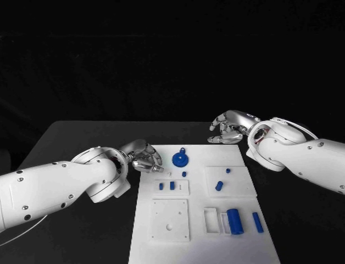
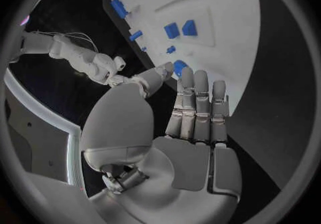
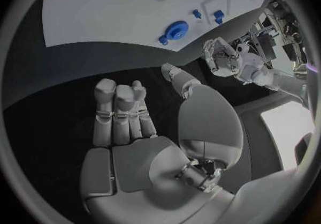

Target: Assemble the parts on the task board

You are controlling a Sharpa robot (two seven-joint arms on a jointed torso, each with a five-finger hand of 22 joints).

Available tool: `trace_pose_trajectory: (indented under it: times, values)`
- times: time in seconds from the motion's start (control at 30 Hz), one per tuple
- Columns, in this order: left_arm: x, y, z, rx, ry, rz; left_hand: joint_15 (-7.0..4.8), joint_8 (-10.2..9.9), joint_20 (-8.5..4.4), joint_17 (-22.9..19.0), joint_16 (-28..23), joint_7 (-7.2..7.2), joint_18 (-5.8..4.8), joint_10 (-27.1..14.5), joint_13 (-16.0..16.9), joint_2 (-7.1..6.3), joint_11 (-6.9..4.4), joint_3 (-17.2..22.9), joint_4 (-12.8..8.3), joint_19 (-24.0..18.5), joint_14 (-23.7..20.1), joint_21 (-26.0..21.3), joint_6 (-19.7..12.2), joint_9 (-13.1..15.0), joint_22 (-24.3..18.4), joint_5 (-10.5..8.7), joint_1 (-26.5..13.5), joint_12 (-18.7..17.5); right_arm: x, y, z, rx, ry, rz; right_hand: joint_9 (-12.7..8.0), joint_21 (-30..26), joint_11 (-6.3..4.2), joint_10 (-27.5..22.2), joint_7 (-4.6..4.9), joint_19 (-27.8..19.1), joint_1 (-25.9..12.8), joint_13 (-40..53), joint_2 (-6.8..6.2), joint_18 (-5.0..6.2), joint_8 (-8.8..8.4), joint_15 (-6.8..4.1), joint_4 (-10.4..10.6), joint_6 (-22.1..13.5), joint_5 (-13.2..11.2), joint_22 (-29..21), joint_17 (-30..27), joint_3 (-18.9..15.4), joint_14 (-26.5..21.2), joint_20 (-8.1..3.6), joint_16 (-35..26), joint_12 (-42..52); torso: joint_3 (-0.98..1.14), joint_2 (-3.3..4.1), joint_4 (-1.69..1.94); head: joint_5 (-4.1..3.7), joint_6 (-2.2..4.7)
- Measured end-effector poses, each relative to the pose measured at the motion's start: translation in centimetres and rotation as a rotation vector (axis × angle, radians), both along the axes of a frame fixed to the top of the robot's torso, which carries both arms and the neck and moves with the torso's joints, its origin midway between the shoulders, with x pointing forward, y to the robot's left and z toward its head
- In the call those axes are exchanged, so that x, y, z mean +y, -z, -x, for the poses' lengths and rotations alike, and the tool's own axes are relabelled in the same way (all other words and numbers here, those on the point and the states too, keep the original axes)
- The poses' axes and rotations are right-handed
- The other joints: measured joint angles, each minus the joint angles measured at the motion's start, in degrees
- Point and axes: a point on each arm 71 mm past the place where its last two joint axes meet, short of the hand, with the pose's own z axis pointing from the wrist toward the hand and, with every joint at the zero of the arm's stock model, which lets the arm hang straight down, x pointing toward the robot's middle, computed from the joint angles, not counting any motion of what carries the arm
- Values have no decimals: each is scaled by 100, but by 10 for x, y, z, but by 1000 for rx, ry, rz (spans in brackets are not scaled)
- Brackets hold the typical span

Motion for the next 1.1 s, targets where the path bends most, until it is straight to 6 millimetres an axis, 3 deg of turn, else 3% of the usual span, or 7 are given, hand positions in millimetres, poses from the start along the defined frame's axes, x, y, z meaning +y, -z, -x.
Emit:
trace_pose_trajectory:
  times: [0.1,0.2,0.47,0.7,0.77,0.93,1.1]
  values:
    - [-11,-4,0,-57,60,30,43,-75,0,-25,-54,38,0,-149,-236,62,149,79,-426,0,43,0,-36,-138,38,3,379,-522,-3,0,-1,0,6,-2,0,0,0,0,0,0,0,-6,0,0,0,0,0,0,23,0,-5,0,0,1,0,0,-2,-1,0,-1,19]
    - [-21,-8,1,-113,118,34,63,-144,1,-25,-76,46,0,-188,-432,71,276,80,-550,0,62,0,-43,-265,58,3,398,-1007,-4,0,-2,-1,8,-5,0,0,0,0,0,21,0,-6,0,0,0,0,16,0,22,0,-5,16,0,-4,0,0,-3,-1,-1,-1,32]
    - [-45,-13,1,-279,253,-71,114,-230,-8,-23,-76,46,0,-137,-749,-21,425,-13,-371,58,113,-25,-43,-462,86,-166,305,-1829,-4,0,-3,-5,3,-16,0,-138,-9,-112,1,-107,32,-129,13,0,0,11,40,-20,45,2,-119,40,-74,18,-185,-61,-1,2,-4,1,53]
    - [-60,-13,0,-373,332,-169,49,-261,-18,61,15,24,90,59,-838,7,366,-19,-334,230,326,-25,-22,-572,132,-67,333,-2078,-3,0,-4,-6,-3,-29,-1,-400,33,-236,106,-353,83,-402,8,-1,0,36,33,-147,45,-9,-334,79,-308,121,-471,-346,-2,10,-11,-7,57]
    - [-65,-13,0,-393,356,-200,47,-261,-29,86,58,5,90,95,-851,35,363,-19,-334,259,364,0,-2,-601,142,69,361,-2124,-3,0,-4,-6,-4,-37,7,-632,65,-416,132,-595,83,-575,8,-2,0,81,24,-174,45,-90,-502,110,-509,211,-708,-542,-2,13,-15,-11,57]
    - [-75,-10,-3,-424,394,-260,47,-261,-29,93,58,25,90,95,-884,41,363,-64,-289,259,365,0,19,-635,148,53,367,-2230,-2,0,-5,-3,-7,-59,45,-1498,166,-781,209,-1226,83,-1342,8,20,24,240,-18,-246,45,-490,-1139,191,-980,561,-1635,-1299,-3,16,-15,-27,54]
    - [-78,-7,-8,-434,405,-306,47,-261,-23,99,58,25,90,95,-925,41,363,-74,-262,294,365,0,60,-676,154,12,367,-2348,-1,0,-5,5,-10,-82,76,-2497,320,-1101,359,-2055,83,-2516,8,107,86,640,-96,-262,45,-1013,-1900,270,-1583,919,-2853,-2378,-3,18,-16,-40,51]
